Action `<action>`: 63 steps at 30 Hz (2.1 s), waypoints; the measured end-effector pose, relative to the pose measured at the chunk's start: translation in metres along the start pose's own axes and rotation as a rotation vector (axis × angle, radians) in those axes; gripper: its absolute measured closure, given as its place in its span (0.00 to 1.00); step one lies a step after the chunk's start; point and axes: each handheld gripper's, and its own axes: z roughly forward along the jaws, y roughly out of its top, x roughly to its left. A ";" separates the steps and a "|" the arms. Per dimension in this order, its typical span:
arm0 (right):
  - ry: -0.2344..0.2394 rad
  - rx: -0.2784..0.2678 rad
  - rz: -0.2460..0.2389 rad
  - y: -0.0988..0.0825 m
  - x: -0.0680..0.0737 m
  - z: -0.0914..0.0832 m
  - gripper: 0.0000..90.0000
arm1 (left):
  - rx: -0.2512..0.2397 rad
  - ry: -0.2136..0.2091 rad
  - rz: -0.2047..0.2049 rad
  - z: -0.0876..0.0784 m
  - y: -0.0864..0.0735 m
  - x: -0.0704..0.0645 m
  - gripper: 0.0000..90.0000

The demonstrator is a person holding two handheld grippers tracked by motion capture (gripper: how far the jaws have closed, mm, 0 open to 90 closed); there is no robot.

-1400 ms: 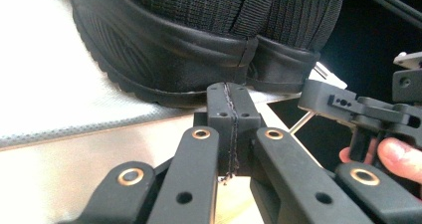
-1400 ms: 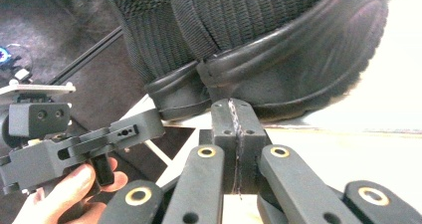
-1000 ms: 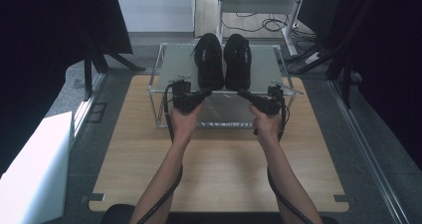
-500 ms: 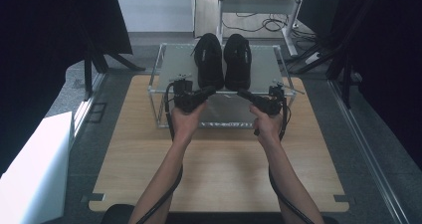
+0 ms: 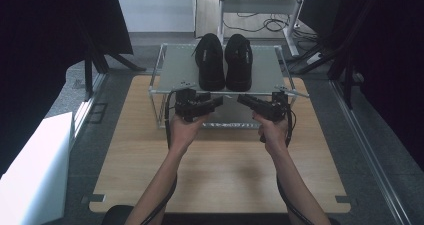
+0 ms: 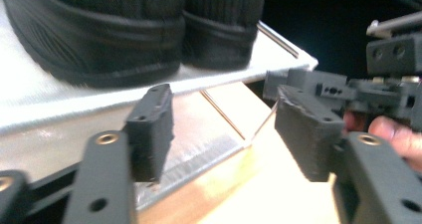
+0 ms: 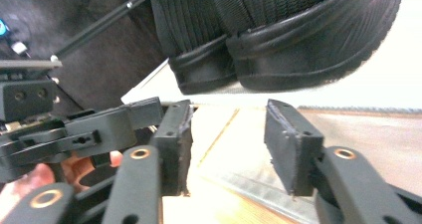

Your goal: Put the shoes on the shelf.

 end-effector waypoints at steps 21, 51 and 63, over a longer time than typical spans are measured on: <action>-0.066 0.097 -0.252 -0.025 0.011 -0.026 0.22 | 0.095 0.146 0.118 -0.026 -0.038 -0.001 0.11; -0.141 0.276 -0.384 -0.062 0.002 -0.092 0.01 | 0.154 0.156 0.213 -0.088 -0.083 -0.009 0.00; -0.203 0.292 -0.404 -0.088 -0.006 -0.117 0.00 | 0.191 0.189 0.230 -0.089 -0.121 -0.006 0.00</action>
